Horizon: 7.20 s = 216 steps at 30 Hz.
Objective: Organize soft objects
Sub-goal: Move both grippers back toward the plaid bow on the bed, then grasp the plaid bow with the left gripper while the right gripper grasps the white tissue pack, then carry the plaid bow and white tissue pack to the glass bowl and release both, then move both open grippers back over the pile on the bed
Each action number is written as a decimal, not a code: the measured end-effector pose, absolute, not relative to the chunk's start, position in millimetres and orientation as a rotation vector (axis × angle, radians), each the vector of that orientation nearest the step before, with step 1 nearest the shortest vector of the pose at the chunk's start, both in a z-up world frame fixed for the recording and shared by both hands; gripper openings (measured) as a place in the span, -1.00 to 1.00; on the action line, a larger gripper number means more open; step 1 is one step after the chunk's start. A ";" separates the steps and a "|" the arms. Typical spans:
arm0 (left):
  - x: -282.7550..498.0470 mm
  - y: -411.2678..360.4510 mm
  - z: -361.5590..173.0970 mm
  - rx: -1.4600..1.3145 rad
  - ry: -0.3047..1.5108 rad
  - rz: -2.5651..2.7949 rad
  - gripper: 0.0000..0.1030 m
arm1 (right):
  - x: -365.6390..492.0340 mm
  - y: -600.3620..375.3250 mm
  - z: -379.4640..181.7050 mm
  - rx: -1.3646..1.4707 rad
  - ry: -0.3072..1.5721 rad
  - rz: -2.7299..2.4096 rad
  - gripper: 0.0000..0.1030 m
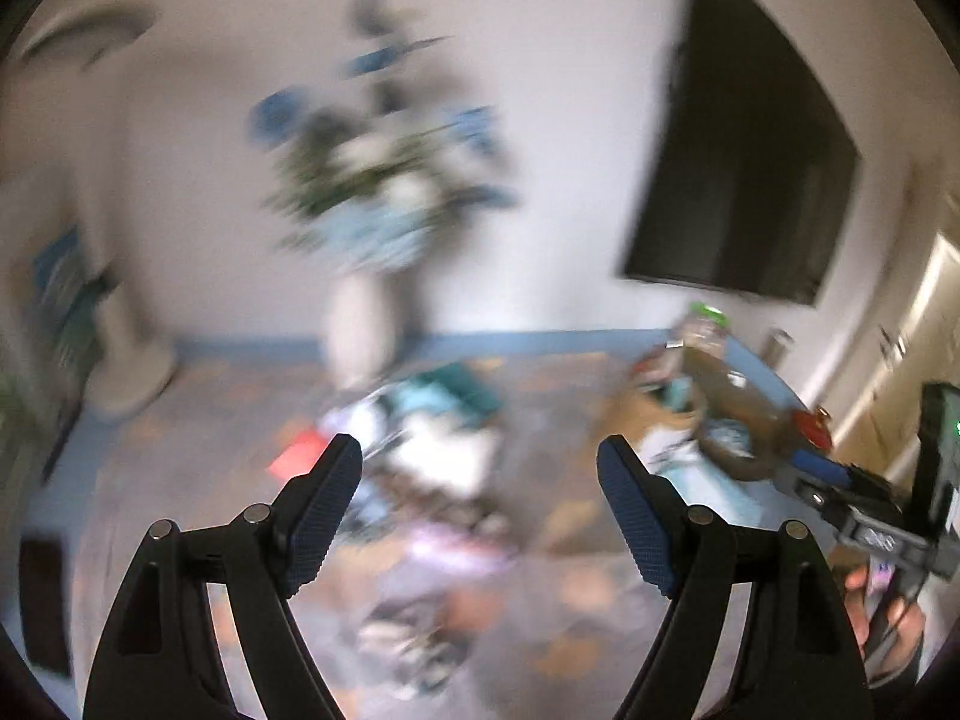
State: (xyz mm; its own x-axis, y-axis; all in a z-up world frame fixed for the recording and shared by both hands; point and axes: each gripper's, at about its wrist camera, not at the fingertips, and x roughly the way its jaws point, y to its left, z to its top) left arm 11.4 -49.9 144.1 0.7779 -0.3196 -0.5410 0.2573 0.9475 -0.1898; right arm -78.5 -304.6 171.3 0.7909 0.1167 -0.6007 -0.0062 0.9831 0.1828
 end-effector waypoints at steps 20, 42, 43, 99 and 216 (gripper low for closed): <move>20.6 45.0 -23.3 -0.211 0.800 -0.132 0.55 | -42.5 -123.7 28.6 0.000 0.860 0.364 0.37; 25.4 39.8 -29.6 -0.211 0.874 -0.226 0.55 | -55.1 -157.4 55.3 0.047 0.784 0.345 0.56; 24.8 34.6 -28.7 -0.196 0.886 -0.249 0.55 | -57.2 -165.1 62.4 0.041 0.768 0.324 0.59; 20.7 -32.0 -28.7 -0.087 0.859 -0.444 -0.40 | -33.8 -217.4 44.8 0.171 0.909 0.277 -0.21; 85.2 4.3 -33.1 -0.036 0.929 -0.057 0.85 | 10.6 -134.6 6.5 -0.124 1.027 0.218 1.00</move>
State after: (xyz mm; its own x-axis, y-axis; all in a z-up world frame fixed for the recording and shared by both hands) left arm 85.2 4.3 -33.1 0.5969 -0.0644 -0.7997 0.0331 0.9979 -0.0556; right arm 10.6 -134.6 6.5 0.4984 0.1216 -0.8584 -0.2373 0.9714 -0.0002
